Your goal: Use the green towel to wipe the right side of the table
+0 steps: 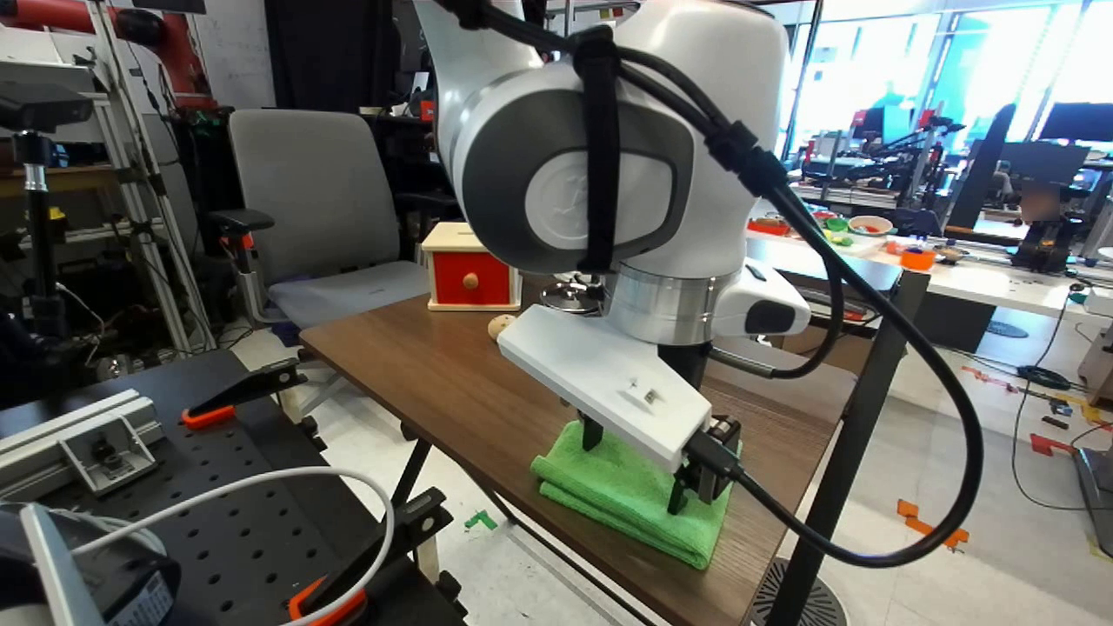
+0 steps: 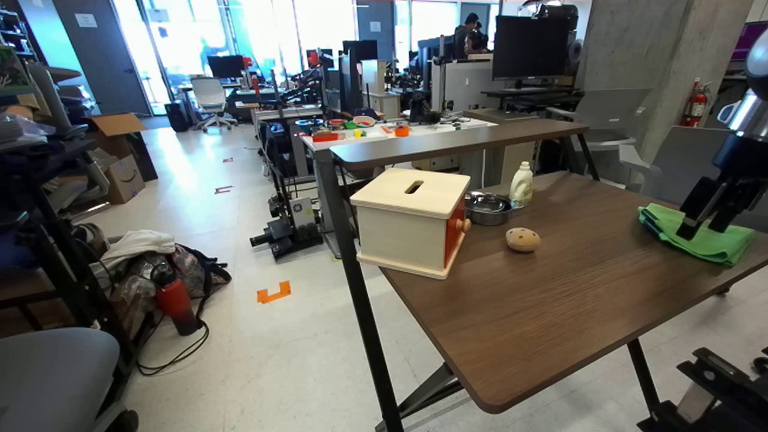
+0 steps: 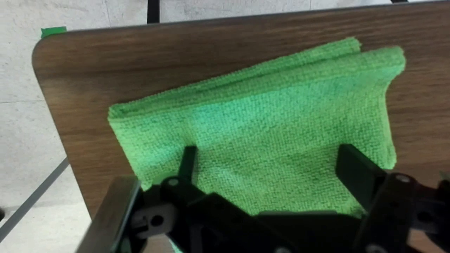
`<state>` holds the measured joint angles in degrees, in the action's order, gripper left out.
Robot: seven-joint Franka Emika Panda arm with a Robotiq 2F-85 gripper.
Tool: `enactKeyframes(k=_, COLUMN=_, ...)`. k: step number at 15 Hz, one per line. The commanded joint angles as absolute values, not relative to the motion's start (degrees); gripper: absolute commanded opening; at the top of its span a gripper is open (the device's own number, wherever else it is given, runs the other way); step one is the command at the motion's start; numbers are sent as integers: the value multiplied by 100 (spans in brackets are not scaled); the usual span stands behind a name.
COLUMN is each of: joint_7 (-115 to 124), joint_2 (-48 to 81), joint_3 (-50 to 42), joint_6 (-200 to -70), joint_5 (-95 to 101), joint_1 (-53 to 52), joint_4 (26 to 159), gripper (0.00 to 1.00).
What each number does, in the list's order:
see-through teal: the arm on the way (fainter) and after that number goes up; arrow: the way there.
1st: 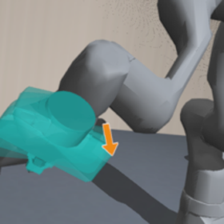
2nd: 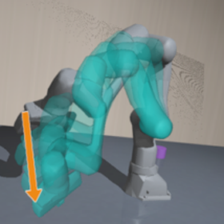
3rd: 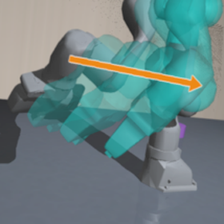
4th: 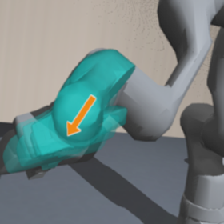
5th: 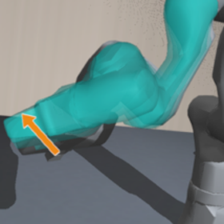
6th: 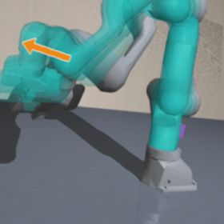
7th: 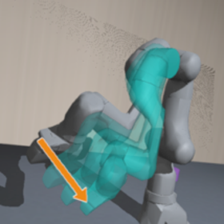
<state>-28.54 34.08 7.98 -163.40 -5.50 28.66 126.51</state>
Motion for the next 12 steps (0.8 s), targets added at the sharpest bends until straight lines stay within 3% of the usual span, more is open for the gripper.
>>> enactKeyframes(k=1, joint_7=-2699, joint_2=3650, joint_3=468, joint_6=-16201, joint_5=-316, joint_1=2577, joint_4=12321, gripper=100)
enactKeyframes(k=12, joint_7=-2134, joint_2=4393, joint_3=164, joint_6=-16096, joint_5=-92, joint_1=2062, joint_4=11037, gripper=100)
